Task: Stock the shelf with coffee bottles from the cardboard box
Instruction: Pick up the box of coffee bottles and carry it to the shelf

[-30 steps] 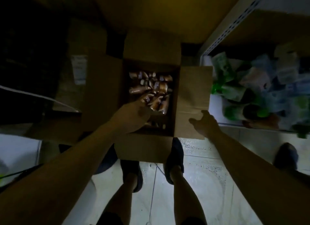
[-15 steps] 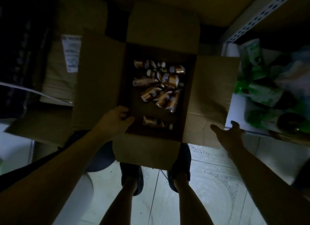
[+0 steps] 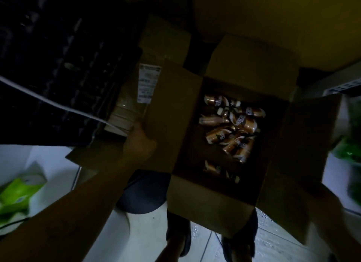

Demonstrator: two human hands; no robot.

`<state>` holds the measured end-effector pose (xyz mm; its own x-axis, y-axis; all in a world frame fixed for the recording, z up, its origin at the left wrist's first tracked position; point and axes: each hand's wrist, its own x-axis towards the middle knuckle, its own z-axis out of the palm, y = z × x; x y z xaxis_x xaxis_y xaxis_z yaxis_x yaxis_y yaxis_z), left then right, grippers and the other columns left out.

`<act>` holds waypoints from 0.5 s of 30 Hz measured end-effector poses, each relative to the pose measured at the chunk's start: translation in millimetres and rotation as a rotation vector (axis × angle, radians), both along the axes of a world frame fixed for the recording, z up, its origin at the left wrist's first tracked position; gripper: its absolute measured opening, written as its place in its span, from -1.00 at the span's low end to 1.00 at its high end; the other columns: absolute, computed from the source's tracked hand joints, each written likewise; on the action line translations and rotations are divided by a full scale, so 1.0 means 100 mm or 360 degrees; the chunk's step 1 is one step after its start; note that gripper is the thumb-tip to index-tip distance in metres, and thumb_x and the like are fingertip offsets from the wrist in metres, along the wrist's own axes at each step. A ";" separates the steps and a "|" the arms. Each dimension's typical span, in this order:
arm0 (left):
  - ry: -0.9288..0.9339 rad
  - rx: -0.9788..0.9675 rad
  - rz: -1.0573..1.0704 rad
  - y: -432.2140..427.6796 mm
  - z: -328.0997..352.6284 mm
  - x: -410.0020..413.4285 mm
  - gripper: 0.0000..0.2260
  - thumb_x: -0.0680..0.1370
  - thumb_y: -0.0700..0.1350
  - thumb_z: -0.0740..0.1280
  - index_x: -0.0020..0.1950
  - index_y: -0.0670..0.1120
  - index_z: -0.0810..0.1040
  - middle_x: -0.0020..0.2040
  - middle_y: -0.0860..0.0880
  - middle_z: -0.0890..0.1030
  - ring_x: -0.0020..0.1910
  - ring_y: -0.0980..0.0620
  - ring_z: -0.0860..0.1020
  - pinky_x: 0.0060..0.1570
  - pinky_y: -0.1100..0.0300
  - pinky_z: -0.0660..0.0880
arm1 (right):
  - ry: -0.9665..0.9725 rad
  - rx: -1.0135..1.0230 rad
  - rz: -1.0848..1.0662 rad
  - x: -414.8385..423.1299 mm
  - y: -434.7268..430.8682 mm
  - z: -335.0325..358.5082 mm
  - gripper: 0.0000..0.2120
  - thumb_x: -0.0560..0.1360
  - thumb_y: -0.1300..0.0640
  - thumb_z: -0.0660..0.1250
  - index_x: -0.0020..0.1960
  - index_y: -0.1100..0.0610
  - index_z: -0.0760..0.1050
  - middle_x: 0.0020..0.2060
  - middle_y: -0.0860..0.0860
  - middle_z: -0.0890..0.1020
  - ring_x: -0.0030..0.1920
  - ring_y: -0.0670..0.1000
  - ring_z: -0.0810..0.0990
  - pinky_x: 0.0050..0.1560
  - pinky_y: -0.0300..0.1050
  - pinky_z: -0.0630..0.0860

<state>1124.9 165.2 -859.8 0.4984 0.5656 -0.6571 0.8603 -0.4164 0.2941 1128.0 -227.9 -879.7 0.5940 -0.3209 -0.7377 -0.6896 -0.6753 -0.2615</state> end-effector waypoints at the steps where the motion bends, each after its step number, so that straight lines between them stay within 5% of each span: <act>1: -0.0019 -0.0093 -0.0003 -0.02 0.01 -0.01 -0.34 0.48 -0.22 0.37 0.53 -0.11 0.16 0.40 -0.18 0.40 0.33 -0.18 0.40 0.29 0.01 0.35 | 0.0025 0.0001 0.0038 0.03 0.05 0.07 -0.58 0.51 -0.15 0.26 -0.12 0.24 0.45 -0.39 0.08 0.48 -0.39 0.05 0.47 -0.32 -0.14 0.40; 3: -0.0004 -0.0143 -0.0015 -0.05 0.00 -0.03 -0.38 0.48 -0.17 0.40 0.49 -0.11 0.23 0.35 -0.14 0.46 0.28 -0.15 0.46 0.19 0.08 0.38 | 0.0047 -0.0046 0.0065 0.07 0.11 0.14 -0.61 0.57 -0.05 0.25 -0.29 0.21 0.38 -0.50 0.04 0.36 -0.48 0.00 0.34 -0.37 -0.18 0.27; 8: 0.0115 -0.0290 -0.0207 -0.33 -0.07 -0.02 -0.63 0.52 0.05 0.39 0.22 -0.14 0.53 0.06 -0.11 0.58 0.08 -0.14 0.55 0.00 0.12 0.41 | 0.0098 -0.0062 0.0261 0.09 0.41 0.06 -0.58 0.58 -0.11 0.22 0.19 0.24 0.45 -0.15 0.12 0.57 -0.22 0.06 0.50 -0.29 -0.15 0.37; 11: 0.0278 -0.0224 -0.0431 -0.59 -0.19 0.01 -0.61 0.51 0.14 0.33 0.17 -0.12 0.54 0.05 -0.13 0.61 0.01 -0.17 0.58 -0.02 0.05 0.49 | 0.0094 -0.0069 0.0279 0.11 0.54 -0.02 -0.53 0.55 -0.21 0.20 0.15 0.19 0.40 -0.08 0.10 0.62 -0.13 0.13 0.62 -0.09 0.04 0.59; 15: 0.0411 0.0020 -0.0707 -0.88 -0.24 0.11 -0.59 0.55 0.19 0.24 -0.07 -0.17 0.54 -0.21 -0.11 0.55 -0.20 -0.13 0.56 -0.19 0.09 0.50 | 0.0137 -0.0142 0.0318 0.11 0.55 -0.05 -0.51 0.55 -0.24 0.15 0.16 0.18 0.36 -0.08 0.12 0.62 -0.09 0.16 0.64 -0.03 0.10 0.60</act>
